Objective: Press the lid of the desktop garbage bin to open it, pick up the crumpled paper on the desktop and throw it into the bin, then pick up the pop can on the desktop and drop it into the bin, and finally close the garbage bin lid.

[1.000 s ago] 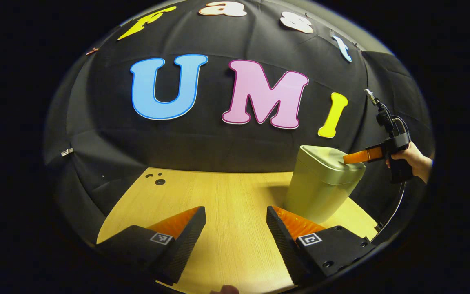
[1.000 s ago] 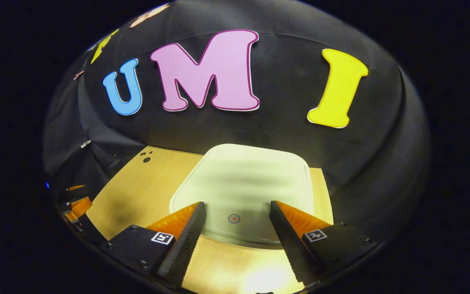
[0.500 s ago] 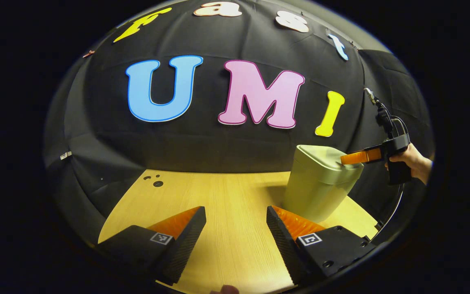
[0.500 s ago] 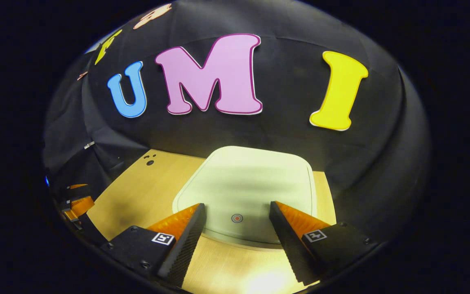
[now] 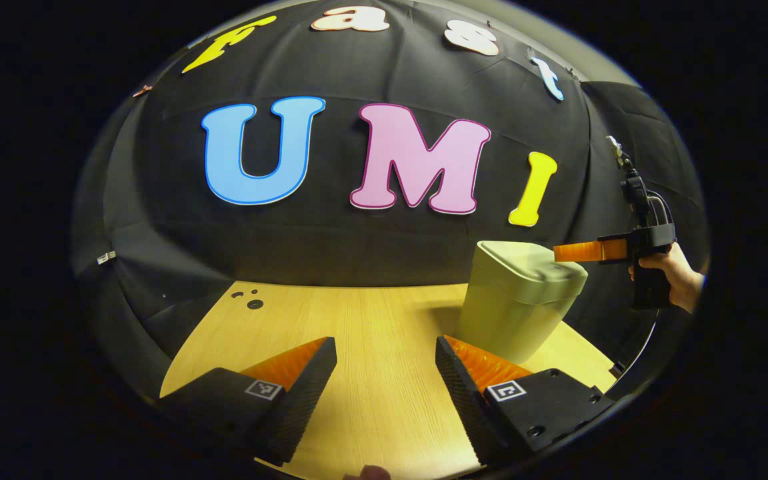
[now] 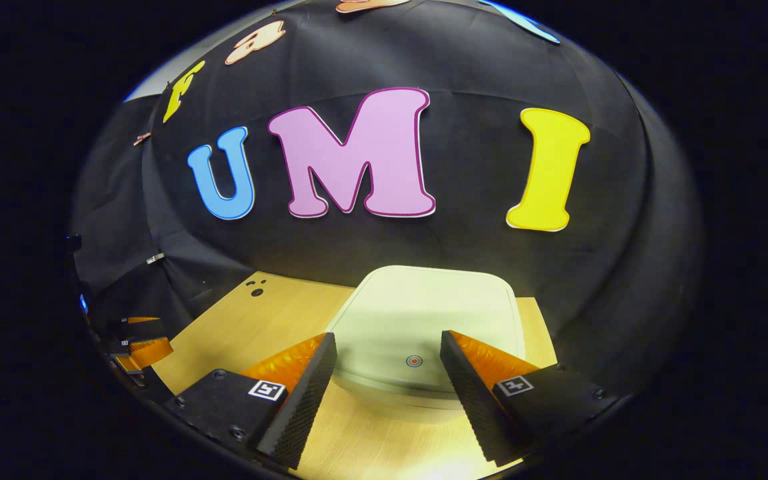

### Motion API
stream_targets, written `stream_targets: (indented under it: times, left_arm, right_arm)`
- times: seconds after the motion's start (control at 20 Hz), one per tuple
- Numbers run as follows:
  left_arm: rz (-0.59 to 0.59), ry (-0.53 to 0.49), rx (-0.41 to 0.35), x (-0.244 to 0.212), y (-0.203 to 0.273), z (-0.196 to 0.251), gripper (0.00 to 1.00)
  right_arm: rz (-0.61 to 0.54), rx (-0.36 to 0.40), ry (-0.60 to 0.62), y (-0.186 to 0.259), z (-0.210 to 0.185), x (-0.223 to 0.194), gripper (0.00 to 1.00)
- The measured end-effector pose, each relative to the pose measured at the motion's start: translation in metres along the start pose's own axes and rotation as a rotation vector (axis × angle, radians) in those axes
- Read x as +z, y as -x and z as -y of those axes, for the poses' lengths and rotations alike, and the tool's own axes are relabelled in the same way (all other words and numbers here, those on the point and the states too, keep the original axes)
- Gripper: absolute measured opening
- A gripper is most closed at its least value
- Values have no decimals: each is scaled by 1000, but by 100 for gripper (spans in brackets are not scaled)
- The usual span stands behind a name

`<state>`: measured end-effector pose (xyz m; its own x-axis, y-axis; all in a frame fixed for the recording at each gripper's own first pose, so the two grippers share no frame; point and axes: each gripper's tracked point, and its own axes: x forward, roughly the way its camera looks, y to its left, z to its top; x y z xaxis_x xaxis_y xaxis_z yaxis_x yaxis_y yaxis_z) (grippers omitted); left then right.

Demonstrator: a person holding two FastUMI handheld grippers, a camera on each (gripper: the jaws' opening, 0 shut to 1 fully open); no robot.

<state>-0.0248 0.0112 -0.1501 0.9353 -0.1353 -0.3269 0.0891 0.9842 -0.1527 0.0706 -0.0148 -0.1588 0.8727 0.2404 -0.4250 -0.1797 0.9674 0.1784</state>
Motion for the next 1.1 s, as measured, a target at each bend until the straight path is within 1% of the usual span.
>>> stream_targets:
  times: [0.3,0.6,0.75,1.1]
  left_arm:
    - [5,-5,-1,3,-1,3,95]
    - [9,-8,-16,7,-4,9,96]
    - [12,-8,-25,8,-4,14,96]
    - [19,-23,-39,10,-1,18,95]
  right_arm:
    - [45,-1,-39,32,-8,-2,98]
    - [71,14,-10,66,-24,-5,98]
    - [78,29,-35,79,-32,-10,98]
    - [79,12,-23,88,-40,-39,98]
